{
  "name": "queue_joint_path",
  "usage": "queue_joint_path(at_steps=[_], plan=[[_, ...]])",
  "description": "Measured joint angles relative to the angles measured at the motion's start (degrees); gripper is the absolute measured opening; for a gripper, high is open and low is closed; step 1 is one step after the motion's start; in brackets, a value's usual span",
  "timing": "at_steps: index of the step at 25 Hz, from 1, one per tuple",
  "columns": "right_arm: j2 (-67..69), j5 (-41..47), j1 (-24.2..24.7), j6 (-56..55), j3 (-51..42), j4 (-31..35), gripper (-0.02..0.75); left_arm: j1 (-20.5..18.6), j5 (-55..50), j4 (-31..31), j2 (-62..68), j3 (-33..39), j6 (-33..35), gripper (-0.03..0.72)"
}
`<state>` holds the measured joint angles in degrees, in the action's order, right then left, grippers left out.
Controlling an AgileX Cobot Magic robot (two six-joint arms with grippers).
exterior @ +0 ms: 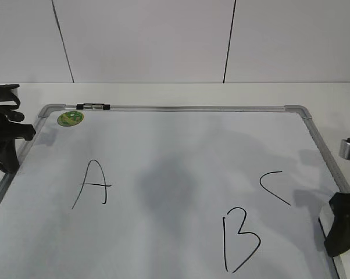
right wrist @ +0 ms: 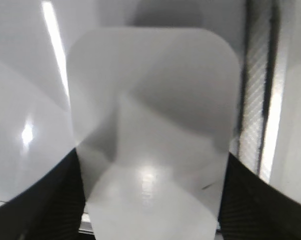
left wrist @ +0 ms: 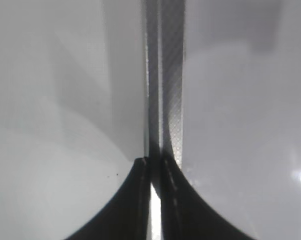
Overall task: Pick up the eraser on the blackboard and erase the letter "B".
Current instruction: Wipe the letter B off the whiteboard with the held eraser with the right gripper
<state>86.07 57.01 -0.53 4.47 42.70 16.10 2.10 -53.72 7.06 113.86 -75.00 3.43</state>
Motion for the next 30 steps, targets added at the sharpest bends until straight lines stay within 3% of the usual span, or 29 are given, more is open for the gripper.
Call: queue_joint_path(at_steps=[6, 13, 23, 30], plan=[[0.00, 0.27, -11.10, -2.48, 0.52, -0.43, 0.521, 0.00, 0.00, 0.09, 0.00, 0.00, 0.00, 0.017], [0.59, -0.95, -22.20, -13.04, 7.99, -9.23, 0.521, 0.00, 0.00, 0.09, 0.00, 0.00, 0.00, 0.017], [12.79, -1.33, -24.13, -14.24, 14.35, -11.85, 0.520, 0.00, 0.00, 0.22, 0.00, 0.00, 0.00, 0.017], [15.97, 1.82, -24.13, -11.51, 17.74, -9.74, 0.520, 0.00, 0.00, 0.11, 0.00, 0.00, 0.00, 0.017]])
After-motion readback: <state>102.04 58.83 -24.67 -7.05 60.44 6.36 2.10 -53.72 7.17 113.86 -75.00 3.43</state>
